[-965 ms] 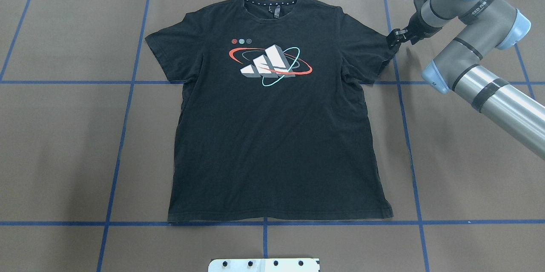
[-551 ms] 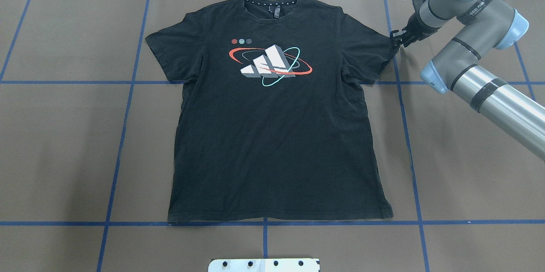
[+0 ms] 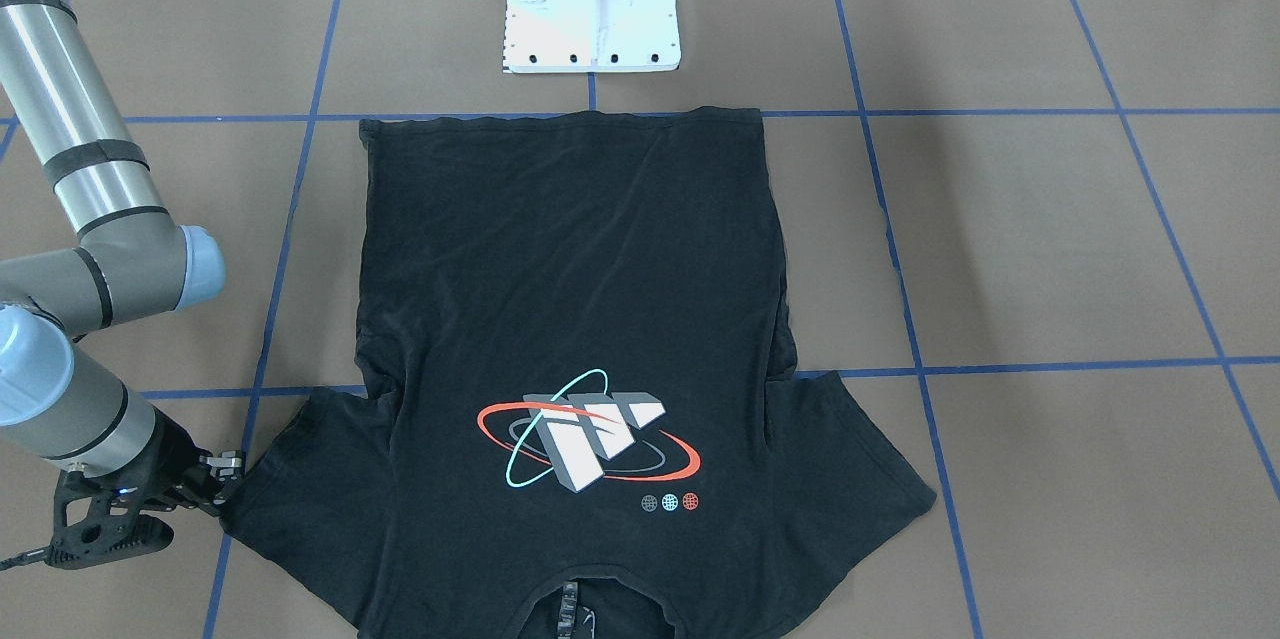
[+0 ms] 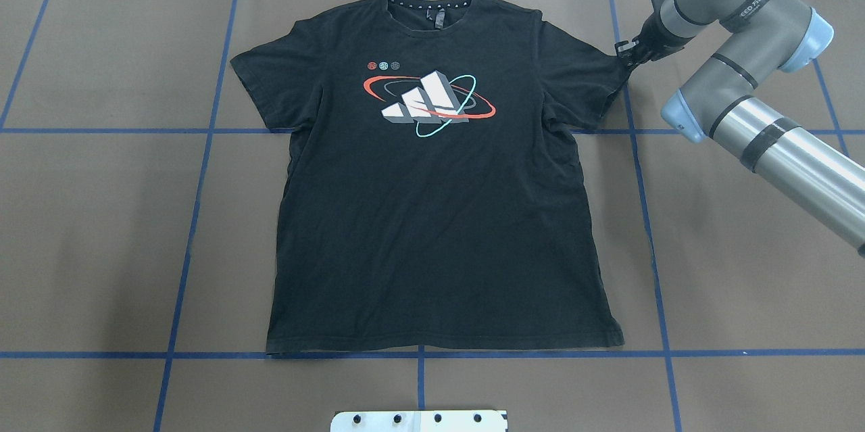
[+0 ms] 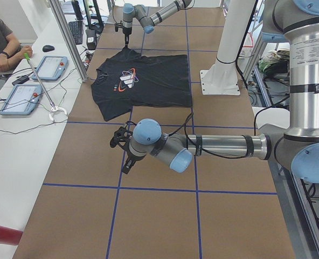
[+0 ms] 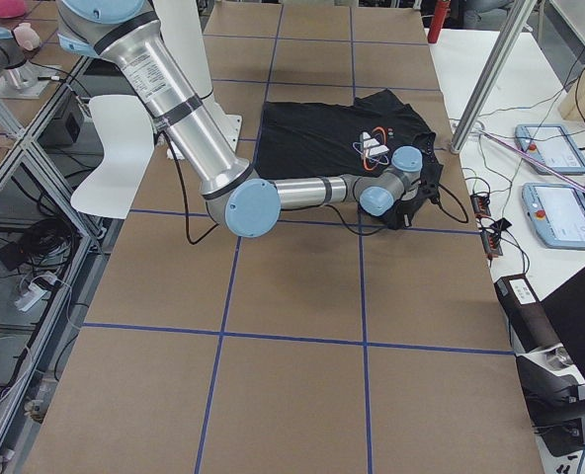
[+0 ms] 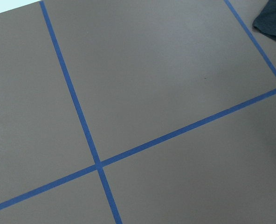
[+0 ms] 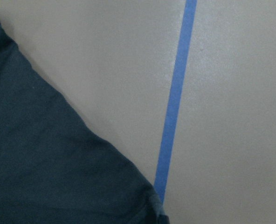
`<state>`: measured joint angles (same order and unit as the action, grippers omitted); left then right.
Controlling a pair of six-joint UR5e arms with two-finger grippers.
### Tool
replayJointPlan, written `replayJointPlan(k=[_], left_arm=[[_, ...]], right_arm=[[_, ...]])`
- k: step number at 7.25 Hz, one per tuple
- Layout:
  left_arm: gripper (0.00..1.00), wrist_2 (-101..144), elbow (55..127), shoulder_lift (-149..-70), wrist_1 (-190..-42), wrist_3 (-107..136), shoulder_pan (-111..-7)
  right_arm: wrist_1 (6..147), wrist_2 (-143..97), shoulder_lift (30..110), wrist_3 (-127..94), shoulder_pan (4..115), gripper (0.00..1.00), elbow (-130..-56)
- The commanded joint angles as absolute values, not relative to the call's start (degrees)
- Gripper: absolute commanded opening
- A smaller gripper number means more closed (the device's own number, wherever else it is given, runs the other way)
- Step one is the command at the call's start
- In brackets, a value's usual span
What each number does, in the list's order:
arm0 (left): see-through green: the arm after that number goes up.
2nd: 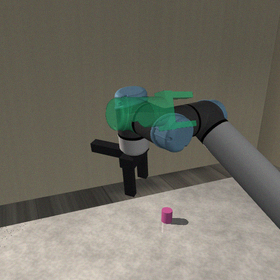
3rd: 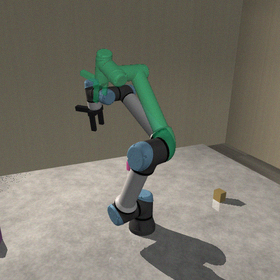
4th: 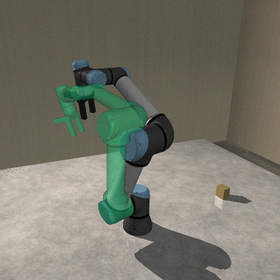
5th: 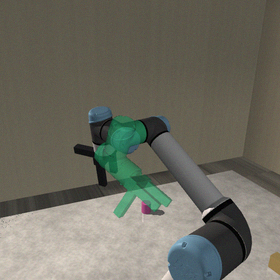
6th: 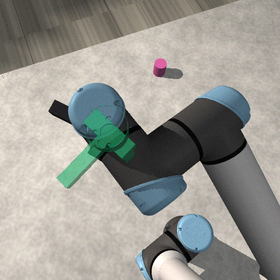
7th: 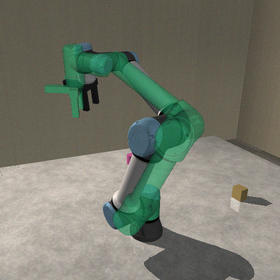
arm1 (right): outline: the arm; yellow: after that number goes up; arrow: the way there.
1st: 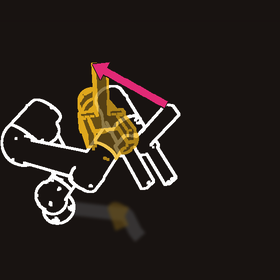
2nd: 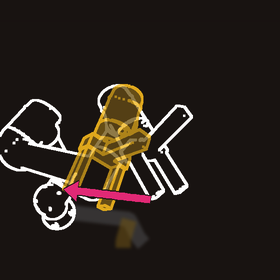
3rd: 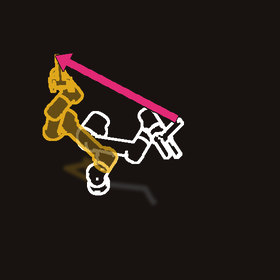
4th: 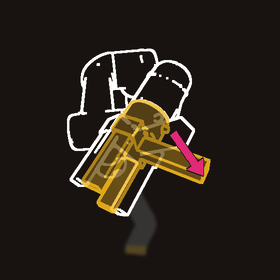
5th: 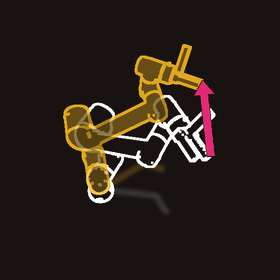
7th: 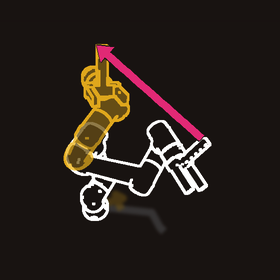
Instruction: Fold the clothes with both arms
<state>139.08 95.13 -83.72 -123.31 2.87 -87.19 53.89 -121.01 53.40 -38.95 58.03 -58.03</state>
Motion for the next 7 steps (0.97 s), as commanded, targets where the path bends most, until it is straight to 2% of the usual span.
replayJointPlan(k=[1,2,4,7], left_arm=[[1.00,139.0,95.3,-83.8,-123.3,3.0,-87.1],[1.00,139.0,95.5,-83.8,-123.3,3.0,-87.1],[1.00,139.2,95.5,-83.8,-123.3,3.0,-87.1],[1.00,139.3,95.6,-83.9,-123.3,3.0,-87.1]], right_arm=[[54.5,-127.7,54.1,-40.5,58.7,0.00,-65.8],[56.3,-129.0,53.4,-43.5,58.1,0.00,-67.6],[62.7,-127.6,44.4,-53.2,54.0,0.00,-66.0],[64.3,-121.3,34.6,-54.3,50.1,0.00,-56.2]])
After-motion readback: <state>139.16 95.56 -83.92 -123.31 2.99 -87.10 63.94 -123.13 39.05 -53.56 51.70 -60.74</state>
